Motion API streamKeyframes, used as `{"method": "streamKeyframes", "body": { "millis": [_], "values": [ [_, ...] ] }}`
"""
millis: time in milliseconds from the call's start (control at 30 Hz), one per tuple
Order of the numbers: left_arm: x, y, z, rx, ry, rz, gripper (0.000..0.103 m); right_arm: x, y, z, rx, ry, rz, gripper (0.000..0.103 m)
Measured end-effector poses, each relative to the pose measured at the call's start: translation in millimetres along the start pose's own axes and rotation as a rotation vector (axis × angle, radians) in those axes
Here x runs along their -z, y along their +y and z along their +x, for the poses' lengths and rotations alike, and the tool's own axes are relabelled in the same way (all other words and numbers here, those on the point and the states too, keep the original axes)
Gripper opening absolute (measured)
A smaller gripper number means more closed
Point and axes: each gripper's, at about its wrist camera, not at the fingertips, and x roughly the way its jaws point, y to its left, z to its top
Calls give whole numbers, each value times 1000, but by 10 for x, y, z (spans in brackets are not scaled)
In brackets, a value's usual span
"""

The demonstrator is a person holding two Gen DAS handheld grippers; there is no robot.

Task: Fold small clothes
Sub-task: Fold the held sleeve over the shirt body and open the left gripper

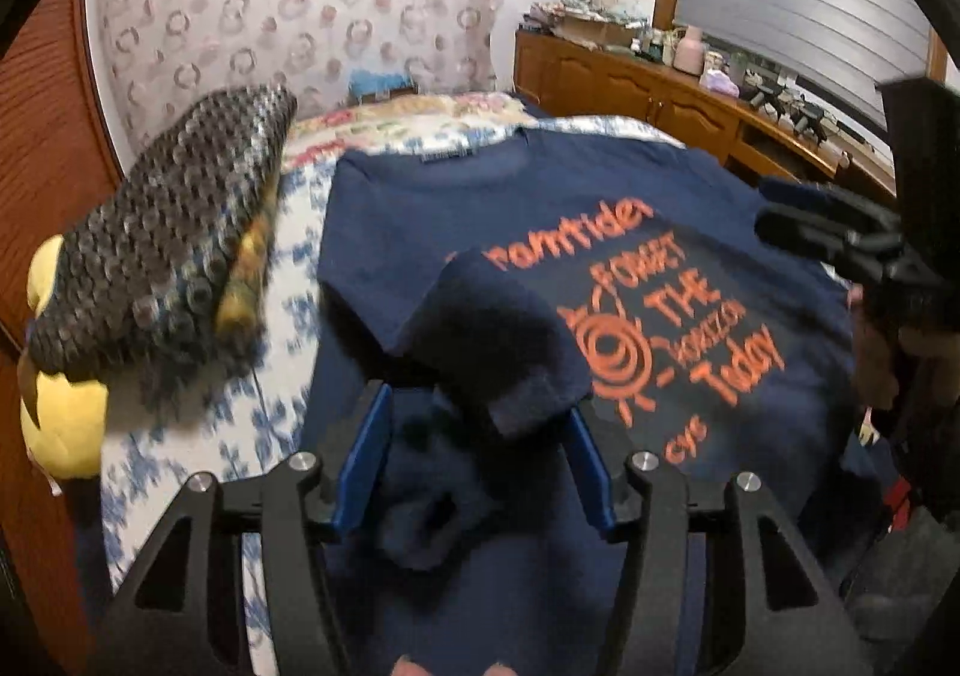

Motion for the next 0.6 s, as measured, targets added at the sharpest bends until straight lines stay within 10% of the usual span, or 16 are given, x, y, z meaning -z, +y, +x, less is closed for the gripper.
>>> {"method": "streamKeyframes", "body": {
  "millis": [600],
  "values": [
    [59, -35, -454, 78, -100, -36, 56, -41, 257, 88, -32, 17, -57, 101]
  ]
}}
